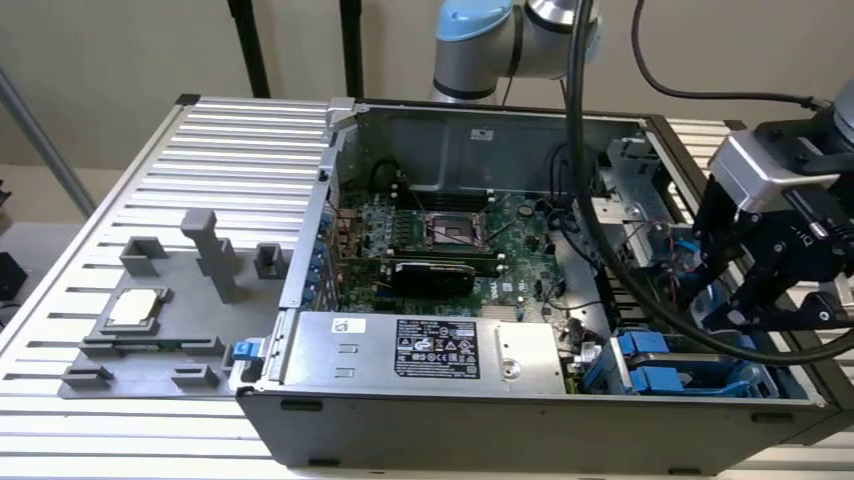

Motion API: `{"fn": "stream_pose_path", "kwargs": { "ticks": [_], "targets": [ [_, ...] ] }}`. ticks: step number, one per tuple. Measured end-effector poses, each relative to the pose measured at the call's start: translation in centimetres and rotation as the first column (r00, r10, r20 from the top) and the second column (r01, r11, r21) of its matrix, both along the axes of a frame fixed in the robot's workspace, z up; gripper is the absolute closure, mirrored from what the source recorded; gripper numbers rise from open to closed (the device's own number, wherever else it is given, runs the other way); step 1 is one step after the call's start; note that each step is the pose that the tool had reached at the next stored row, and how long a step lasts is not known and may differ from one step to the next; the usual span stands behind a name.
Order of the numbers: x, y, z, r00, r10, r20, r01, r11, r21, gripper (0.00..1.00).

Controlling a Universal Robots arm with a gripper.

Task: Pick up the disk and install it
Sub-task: 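Insert the first disk wire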

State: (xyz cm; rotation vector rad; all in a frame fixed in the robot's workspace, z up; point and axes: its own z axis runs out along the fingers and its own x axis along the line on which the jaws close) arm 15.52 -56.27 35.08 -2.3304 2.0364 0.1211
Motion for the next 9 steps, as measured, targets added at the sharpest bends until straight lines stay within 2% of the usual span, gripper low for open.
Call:
{"fn": "stream_pose_path", "kwargs": {
  "ticks": [2,3,7,9],
  "targets": [
    [0.0,-0.34,0.0,1.0,0.0,0.0,0.0,1.0,-0.0001,0.0],
    [0.0,-0.69,0.0,1.0,0.0,0.0,0.0,1.0,-0.0002,0.0],
    [0.0,-2.42,0.0,1.0,0.0,0.0,0.0,1.0,0.0017,0.0],
    [0.0,-3.1,0.0,1.0,0.0,-0.0001,0.0,1.0,0.0049,0.0]
  ]
}}
